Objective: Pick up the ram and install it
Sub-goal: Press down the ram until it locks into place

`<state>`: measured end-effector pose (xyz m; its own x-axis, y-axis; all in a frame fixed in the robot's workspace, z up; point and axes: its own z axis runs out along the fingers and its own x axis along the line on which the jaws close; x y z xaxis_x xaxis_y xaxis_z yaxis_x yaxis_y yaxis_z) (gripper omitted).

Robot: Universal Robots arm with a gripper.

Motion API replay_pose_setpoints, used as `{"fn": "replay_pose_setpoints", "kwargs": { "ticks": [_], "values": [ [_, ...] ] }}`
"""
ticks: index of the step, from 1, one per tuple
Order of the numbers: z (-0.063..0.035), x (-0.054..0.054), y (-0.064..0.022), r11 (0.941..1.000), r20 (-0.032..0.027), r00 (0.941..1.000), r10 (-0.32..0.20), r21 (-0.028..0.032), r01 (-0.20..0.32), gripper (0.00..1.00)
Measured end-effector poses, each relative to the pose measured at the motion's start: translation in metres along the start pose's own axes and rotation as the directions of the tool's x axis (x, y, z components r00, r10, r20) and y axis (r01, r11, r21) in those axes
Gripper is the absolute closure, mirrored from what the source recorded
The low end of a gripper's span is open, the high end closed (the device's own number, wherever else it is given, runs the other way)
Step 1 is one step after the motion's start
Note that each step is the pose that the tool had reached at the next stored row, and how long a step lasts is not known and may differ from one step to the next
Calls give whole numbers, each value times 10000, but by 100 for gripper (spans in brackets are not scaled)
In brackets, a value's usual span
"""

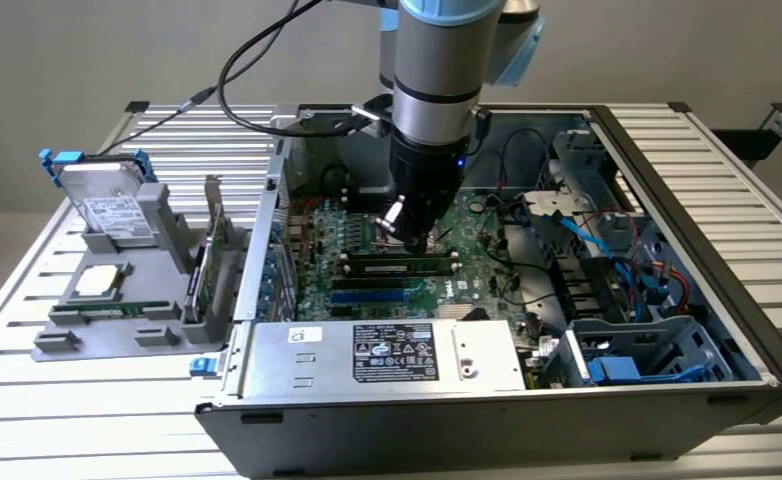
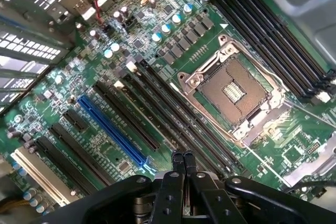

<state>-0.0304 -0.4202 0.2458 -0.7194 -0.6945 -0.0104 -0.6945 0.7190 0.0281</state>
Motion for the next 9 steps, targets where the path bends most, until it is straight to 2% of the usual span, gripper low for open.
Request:
{"fn": "replay_pose_setpoints", "kwargs": {
  "ticks": [4,9],
  "values": [
    [3,0,0,9979,18,9979,641,7,-641,90],
    [7,0,0,9897,42,9897,1429,12,-1429,90]
  ]
}}
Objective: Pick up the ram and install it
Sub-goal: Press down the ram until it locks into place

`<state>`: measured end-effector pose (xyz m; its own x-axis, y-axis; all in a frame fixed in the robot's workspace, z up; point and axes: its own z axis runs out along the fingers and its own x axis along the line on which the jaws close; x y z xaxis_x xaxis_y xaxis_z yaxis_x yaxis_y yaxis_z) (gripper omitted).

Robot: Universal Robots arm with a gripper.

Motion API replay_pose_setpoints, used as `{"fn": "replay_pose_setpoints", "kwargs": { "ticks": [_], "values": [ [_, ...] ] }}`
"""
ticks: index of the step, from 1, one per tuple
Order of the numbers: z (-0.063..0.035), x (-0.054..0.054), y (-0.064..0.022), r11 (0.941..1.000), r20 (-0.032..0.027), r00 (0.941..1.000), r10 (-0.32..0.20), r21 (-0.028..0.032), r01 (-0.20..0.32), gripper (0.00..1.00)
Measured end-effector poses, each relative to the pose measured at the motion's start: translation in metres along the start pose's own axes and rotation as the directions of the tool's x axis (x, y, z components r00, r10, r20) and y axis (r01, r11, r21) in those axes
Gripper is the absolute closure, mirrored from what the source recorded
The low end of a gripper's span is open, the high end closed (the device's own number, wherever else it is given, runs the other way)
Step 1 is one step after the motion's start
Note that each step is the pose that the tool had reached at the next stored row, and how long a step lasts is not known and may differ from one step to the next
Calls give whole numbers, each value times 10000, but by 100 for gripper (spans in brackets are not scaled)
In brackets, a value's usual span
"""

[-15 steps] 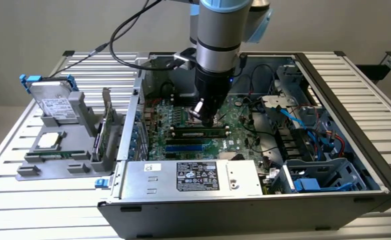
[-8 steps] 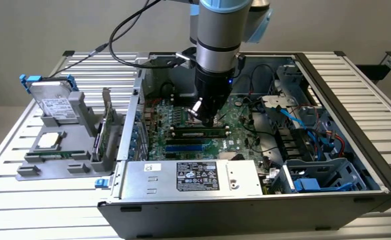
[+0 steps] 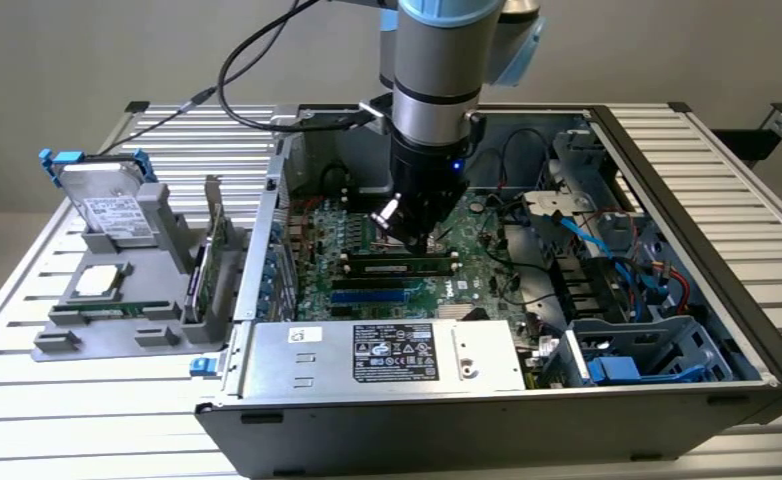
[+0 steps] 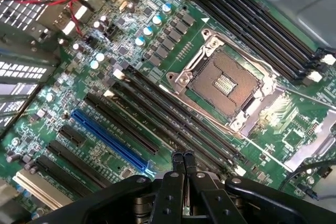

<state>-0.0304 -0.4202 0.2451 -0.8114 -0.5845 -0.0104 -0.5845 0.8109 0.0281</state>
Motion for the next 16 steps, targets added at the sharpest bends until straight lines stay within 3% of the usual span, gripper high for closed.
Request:
{"fn": "replay_pose_setpoints", "kwargs": {
  "ticks": [4,8,12,16],
  "values": [
    [4,0,0,9981,18,9980,624,6,-624,90],
    [10,0,0,9918,37,9918,1274,10,-1274,90],
    [16,0,0,9813,56,9813,1924,15,-1924,90],
    [24,0,-1,9660,77,9660,2585,17,-2585,90]
  ]
}}
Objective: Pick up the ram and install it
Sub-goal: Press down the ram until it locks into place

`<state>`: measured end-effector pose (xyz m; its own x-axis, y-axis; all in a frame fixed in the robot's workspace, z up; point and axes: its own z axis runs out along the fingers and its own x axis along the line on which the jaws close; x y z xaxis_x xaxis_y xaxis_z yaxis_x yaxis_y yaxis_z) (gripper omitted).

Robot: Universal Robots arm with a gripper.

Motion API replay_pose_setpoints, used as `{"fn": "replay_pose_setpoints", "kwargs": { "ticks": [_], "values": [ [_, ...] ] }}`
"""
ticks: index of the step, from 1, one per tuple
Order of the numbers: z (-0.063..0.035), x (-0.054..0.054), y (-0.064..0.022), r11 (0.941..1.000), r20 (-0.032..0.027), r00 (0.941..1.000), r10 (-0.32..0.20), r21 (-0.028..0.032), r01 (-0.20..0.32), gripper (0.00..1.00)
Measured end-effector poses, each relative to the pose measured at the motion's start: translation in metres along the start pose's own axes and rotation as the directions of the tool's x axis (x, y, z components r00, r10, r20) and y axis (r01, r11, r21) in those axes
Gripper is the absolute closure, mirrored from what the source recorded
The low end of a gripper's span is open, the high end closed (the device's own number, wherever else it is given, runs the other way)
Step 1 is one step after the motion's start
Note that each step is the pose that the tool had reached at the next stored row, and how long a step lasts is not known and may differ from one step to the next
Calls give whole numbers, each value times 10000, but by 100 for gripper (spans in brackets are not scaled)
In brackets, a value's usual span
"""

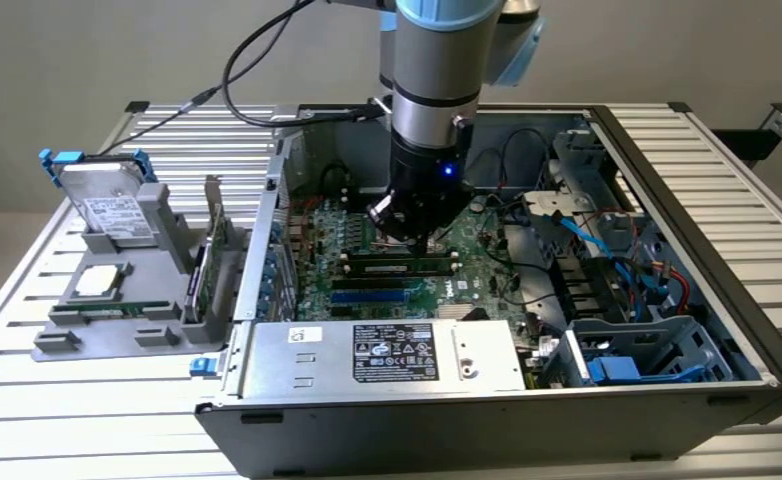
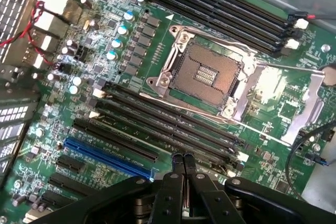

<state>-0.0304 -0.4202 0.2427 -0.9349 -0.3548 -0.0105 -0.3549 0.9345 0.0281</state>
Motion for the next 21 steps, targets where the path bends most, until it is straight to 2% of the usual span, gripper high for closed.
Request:
{"fn": "replay_pose_setpoints", "kwargs": {
  "ticks": [4,9,16,21],
  "values": [
    [7,0,0,9976,19,9976,694,7,-694,90],
    [15,0,-1,9884,44,9884,1520,13,-1520,90],
    [19,0,-1,9689,73,9689,2475,17,-2475,90],
    [20,0,-1,9503,93,9503,3112,18,-3112,90]
  ]
}}
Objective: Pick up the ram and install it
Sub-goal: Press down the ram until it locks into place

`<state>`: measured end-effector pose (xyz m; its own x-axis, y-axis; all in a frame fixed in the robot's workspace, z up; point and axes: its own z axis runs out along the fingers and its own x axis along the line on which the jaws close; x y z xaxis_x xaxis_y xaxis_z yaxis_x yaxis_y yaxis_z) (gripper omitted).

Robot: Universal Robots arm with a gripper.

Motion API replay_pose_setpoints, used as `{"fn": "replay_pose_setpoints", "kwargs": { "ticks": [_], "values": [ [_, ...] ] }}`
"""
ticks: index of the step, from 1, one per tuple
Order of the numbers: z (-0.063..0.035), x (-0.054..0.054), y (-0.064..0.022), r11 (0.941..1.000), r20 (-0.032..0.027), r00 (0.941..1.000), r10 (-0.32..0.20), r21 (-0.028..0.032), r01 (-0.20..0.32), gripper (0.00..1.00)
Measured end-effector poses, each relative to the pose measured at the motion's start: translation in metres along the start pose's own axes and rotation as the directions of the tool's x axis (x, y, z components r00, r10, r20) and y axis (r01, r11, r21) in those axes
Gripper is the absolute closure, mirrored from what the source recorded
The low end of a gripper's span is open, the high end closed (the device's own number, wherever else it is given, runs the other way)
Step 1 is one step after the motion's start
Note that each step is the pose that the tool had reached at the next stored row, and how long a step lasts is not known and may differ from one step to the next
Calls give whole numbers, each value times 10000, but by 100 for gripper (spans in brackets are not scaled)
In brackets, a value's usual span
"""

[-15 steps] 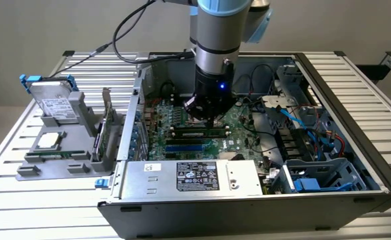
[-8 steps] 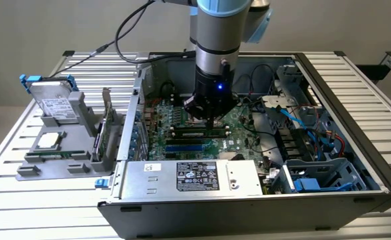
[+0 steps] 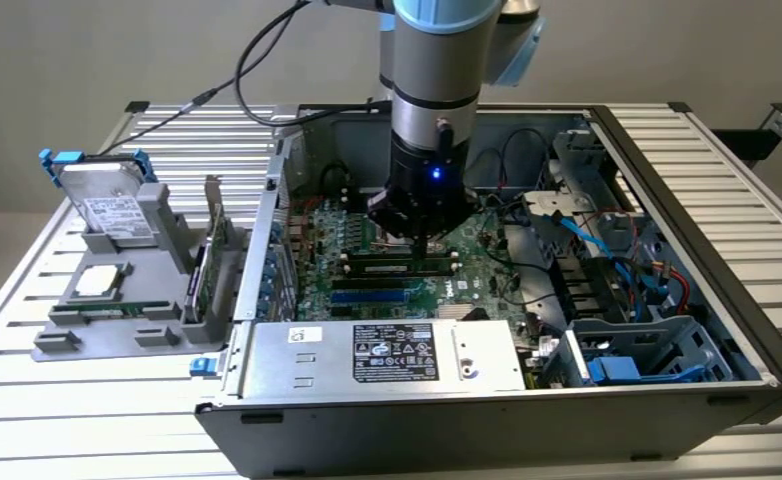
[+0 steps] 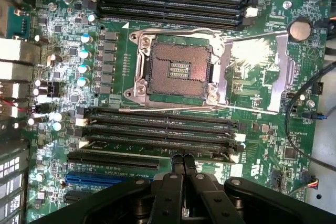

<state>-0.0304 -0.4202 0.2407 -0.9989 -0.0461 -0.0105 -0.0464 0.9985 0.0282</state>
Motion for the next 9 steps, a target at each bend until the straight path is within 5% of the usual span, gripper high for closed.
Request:
{"fn": "replay_pose_setpoints", "kwargs": {
  "ticks": [9],
  "values": [
    [0,1,1,9993,11,9993,365,4,-365,90]
  ]
}}
